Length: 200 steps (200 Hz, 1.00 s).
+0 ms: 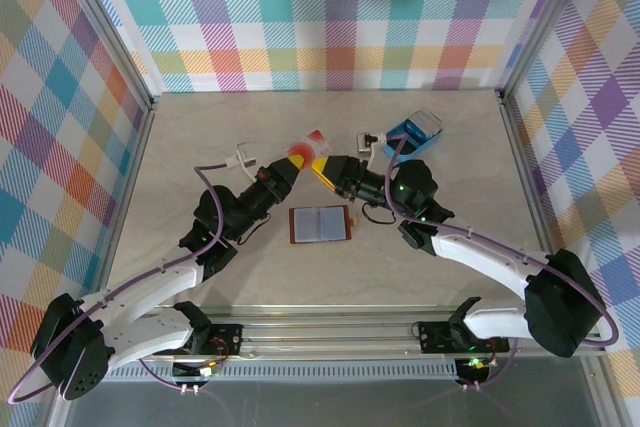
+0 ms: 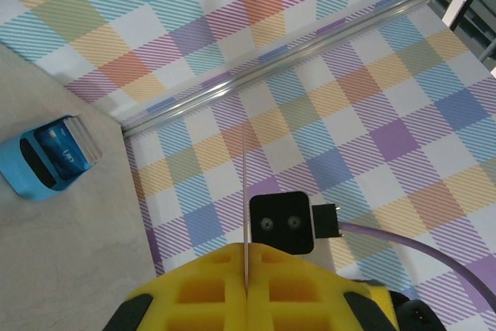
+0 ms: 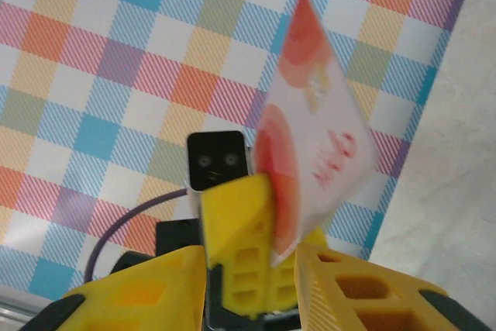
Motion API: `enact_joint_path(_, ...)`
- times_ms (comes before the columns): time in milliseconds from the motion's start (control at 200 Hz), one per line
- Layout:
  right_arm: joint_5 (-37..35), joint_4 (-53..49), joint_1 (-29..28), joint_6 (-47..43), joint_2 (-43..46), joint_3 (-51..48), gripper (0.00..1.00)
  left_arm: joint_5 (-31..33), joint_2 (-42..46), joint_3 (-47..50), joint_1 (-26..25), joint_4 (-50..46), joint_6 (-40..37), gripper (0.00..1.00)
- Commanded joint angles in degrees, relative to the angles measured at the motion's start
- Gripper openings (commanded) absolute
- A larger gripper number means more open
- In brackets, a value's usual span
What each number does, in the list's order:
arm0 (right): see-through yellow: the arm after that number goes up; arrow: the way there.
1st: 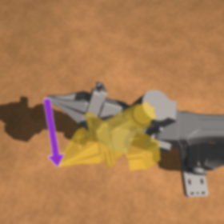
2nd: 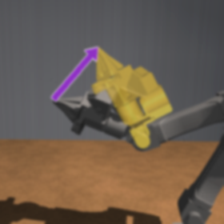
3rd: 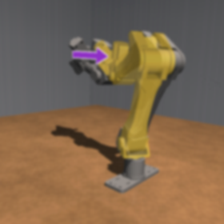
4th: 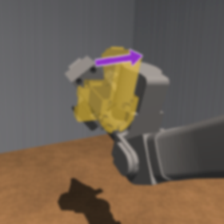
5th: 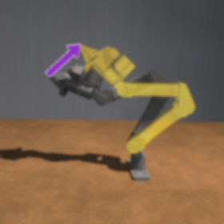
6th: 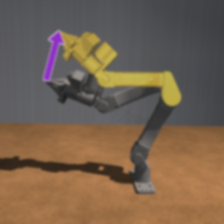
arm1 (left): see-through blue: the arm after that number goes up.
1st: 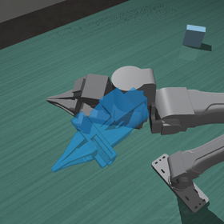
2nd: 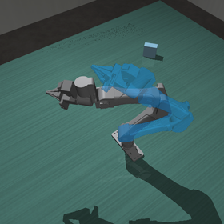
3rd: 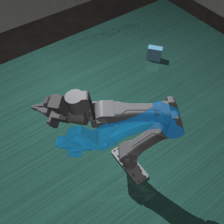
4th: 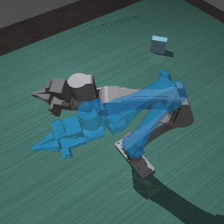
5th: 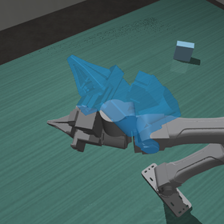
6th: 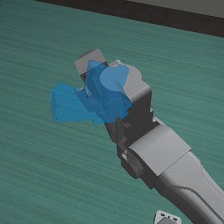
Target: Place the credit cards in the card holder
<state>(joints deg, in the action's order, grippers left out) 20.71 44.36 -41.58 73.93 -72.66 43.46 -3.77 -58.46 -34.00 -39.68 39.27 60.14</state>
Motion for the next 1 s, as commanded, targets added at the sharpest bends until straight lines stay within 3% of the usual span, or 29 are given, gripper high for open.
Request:
enact_joint_path(0, 0.22, 5.89, 0.41, 3.68, -0.37, 2.28, 0.33, -1.04, -0.84, -0.28, -0.75, 2.67, 0.77, 0.00)
enact_joint_path(165, -1.16, 6.33, 0.42, 5.23, -0.48, 1.56, 0.35, -2.21, -2.27, -0.15, -0.75, 5.51, 2.00, 0.00)
enact_joint_path(465, -8.65, -3.64, 0.36, 5.79, 7.03, -4.55, 0.42, 1.54, 0.42, 0.86, -0.88, 4.36, -1.11, 0.00)
enact_joint_path(710, -3.57, -2.67, 0.36, 5.75, 3.75, -1.12, 0.39, -0.75, -1.89, 0.18, -1.58, 7.86, 0.74, 0.00)
enact_joint_path(995, -2.86, -0.52, 0.39, 4.82, 2.44, -0.01, 0.32, -1.37, -2.50, -0.41, -3.11, 7.38, 1.60, 0.00)
